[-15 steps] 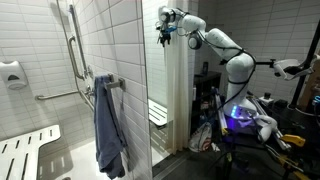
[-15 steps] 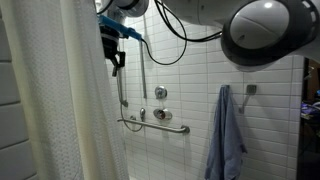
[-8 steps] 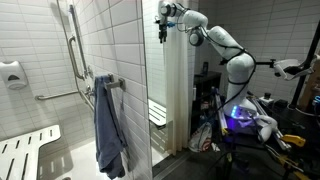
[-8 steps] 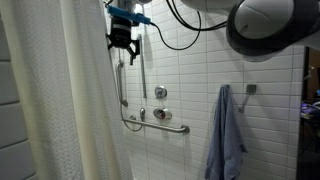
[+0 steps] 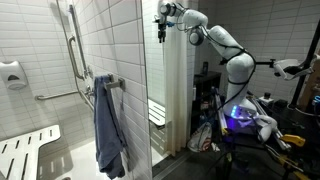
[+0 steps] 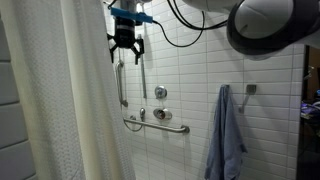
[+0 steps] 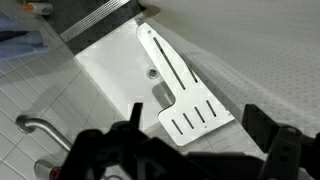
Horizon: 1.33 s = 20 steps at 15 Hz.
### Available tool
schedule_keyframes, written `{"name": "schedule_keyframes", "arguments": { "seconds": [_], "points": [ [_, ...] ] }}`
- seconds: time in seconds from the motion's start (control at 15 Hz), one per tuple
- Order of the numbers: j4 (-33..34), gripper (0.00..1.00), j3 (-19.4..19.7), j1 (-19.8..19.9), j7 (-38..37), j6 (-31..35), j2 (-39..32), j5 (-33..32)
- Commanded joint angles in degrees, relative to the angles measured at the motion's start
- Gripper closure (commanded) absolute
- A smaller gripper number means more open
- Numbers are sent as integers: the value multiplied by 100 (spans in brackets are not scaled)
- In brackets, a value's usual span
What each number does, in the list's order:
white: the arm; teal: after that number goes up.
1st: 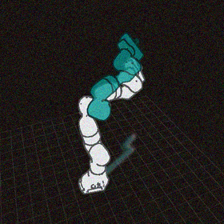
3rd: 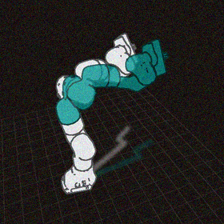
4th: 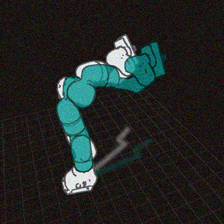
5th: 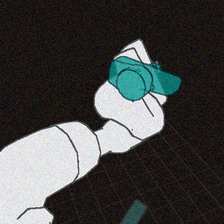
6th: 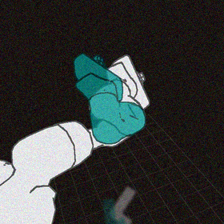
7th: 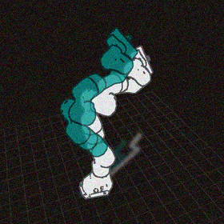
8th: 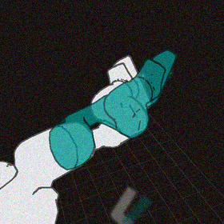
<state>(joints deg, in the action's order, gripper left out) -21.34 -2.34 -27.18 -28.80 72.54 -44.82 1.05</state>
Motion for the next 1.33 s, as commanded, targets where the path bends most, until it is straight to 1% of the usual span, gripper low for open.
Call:
{"name": "schedule_keyframes", "arguments": {
  "seconds": [0.0, 0.27, 0.6, 0.73, 1.0, 1.27],
  "points": [
    [36, 0, -33, 14, 2, -23, -16, -26],
    [64, 0, -31, 12, 1, -37, -34, -27],
    [14, 0, -13, 104, -4, -375, 43, -27],
    [-96, 0, -37, 156, -12, -572, 182, 14],
    [-156, 0, -103, 237, -80, -1238, 453, 118],
    [-199, 0, -235, 343, -362, -2133, 771, 420]
  ]
}}
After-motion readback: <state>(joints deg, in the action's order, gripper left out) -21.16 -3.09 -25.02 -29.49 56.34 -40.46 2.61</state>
